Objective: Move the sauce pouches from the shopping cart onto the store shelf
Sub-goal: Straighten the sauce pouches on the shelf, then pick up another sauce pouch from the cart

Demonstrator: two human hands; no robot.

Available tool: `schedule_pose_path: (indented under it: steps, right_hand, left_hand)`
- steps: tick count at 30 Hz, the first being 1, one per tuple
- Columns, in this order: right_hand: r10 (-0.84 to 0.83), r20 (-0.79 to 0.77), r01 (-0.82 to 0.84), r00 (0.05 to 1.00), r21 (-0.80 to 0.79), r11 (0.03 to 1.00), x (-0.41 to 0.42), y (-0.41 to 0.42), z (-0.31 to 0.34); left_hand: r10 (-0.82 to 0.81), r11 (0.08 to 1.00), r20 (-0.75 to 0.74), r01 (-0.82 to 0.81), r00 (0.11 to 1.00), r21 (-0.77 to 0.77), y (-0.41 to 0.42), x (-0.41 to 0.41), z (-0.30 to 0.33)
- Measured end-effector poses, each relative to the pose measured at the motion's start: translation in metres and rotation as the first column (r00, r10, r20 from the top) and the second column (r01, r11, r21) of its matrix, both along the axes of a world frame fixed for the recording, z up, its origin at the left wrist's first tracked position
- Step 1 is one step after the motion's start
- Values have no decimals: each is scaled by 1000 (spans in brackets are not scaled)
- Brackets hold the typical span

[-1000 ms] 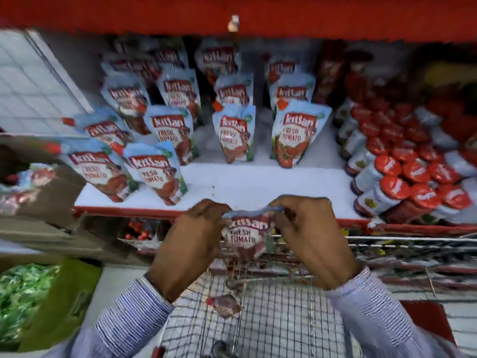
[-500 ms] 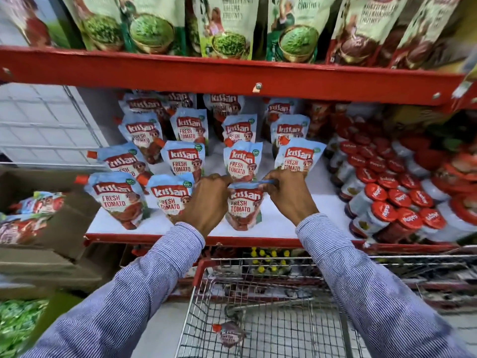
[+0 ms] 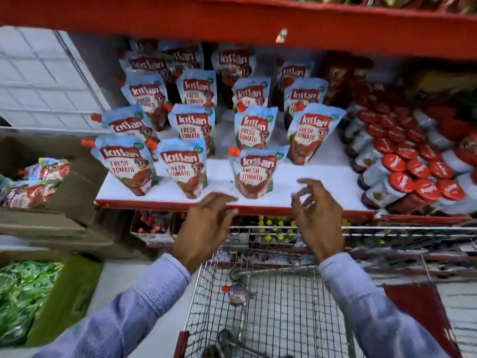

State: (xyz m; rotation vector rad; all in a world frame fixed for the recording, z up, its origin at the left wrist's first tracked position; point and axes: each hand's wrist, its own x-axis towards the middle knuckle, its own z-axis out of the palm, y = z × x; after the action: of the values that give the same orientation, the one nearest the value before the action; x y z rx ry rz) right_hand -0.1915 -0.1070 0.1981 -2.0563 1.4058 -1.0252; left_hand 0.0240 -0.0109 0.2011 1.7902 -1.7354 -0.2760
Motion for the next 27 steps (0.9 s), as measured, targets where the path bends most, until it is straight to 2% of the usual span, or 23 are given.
schedule_pose_path:
  steps: [3, 6, 10, 13, 18, 22, 27]
  right_hand:
    - [124, -191, -69, 974, 271, 960, -10, 39, -85]
    - [379, -390, -122, 839, 544, 830, -9, 71, -170]
    - [556, -427, -94, 713, 728, 679, 1, 95, -243]
    - [558, -482, -67, 676, 714, 697, 9, 97, -272]
    - [499, -521, -73, 692, 638, 767, 11, 89, -271]
    - [487, -482, -150, 729, 582, 799, -9, 84, -224]
    - [362, -356, -198, 861, 421, 885, -44, 71, -111]
  left_hand:
    - [-65, 949, -25, 69, 998, 306, 36, -13, -77]
    - [-110, 828, -23, 104, 994, 551, 55, -24, -147]
    - [-140, 708, -30, 121, 990, 696, 58, -32, -214]
    - [-195, 700, 22, 123, 981, 704, 56, -32, -256]
    - [-195, 731, 93, 82, 976, 677, 55, -30, -270]
    - [-189, 784, 77, 104, 979, 612, 55, -36, -217]
    - [-135, 915, 29, 113, 990, 387, 49, -54, -100]
